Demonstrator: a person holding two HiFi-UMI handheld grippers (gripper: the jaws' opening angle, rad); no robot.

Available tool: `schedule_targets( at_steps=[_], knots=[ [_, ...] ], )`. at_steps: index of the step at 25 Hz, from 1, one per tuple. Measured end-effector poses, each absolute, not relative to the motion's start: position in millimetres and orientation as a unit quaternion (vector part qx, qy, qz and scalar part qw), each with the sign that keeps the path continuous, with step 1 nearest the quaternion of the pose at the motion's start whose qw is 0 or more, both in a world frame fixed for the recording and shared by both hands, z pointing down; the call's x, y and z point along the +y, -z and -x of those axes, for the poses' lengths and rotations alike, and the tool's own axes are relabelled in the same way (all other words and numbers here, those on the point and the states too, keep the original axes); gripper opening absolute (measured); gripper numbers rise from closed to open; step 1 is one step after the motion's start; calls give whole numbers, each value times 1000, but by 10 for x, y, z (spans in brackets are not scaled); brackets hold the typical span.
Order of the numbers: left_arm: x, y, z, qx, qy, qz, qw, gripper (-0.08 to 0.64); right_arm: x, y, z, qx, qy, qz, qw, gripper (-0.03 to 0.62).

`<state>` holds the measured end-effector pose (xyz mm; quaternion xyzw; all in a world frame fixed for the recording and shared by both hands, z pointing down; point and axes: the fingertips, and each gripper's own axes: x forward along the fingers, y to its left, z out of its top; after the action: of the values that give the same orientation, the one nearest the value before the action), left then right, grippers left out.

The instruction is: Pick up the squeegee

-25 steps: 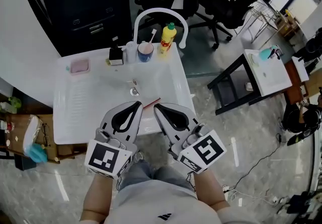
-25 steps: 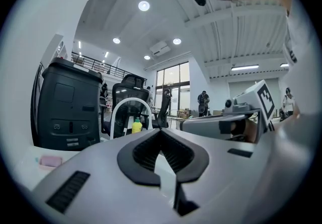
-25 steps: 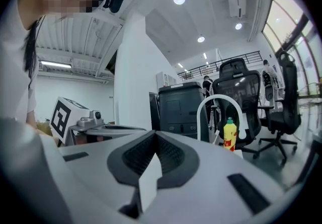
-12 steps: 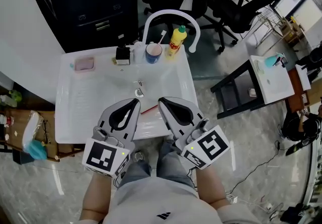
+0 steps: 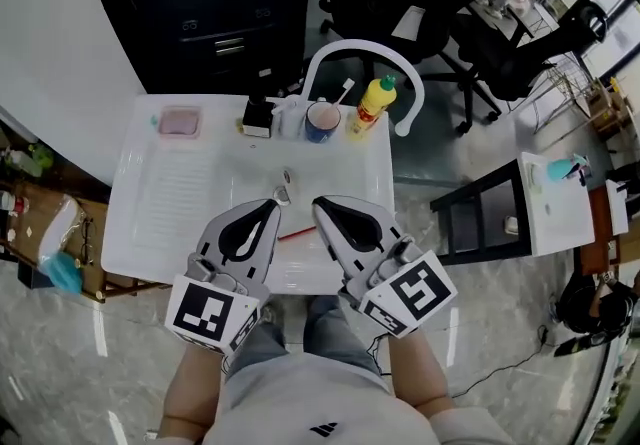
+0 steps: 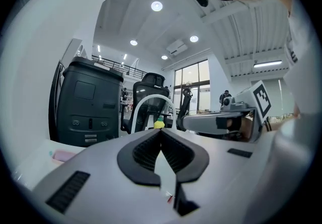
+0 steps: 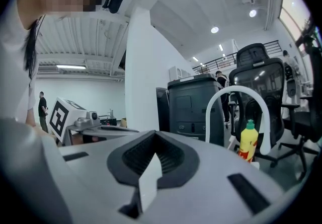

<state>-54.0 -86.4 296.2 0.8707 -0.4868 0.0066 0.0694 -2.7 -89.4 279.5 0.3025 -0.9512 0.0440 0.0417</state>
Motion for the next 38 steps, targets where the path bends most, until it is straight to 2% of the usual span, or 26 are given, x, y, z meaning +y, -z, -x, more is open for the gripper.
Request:
schedule_targets(
  at_steps=[18, 33, 38],
  knots=[
    [-1190, -3254, 328, -612, -7, -785, 101, 12, -1471, -2996, -164, -983, -52, -163, 61, 9],
    [-1464, -3977, 291, -684, -28, -706, 180, 15, -1668, -3322, -198, -992, -75, -77, 73, 9],
    [-1620, -4362, 255, -690, -57, -690, 212, 80, -1773, -3408, -202, -992, -83, -68, 71, 9]
  ],
)
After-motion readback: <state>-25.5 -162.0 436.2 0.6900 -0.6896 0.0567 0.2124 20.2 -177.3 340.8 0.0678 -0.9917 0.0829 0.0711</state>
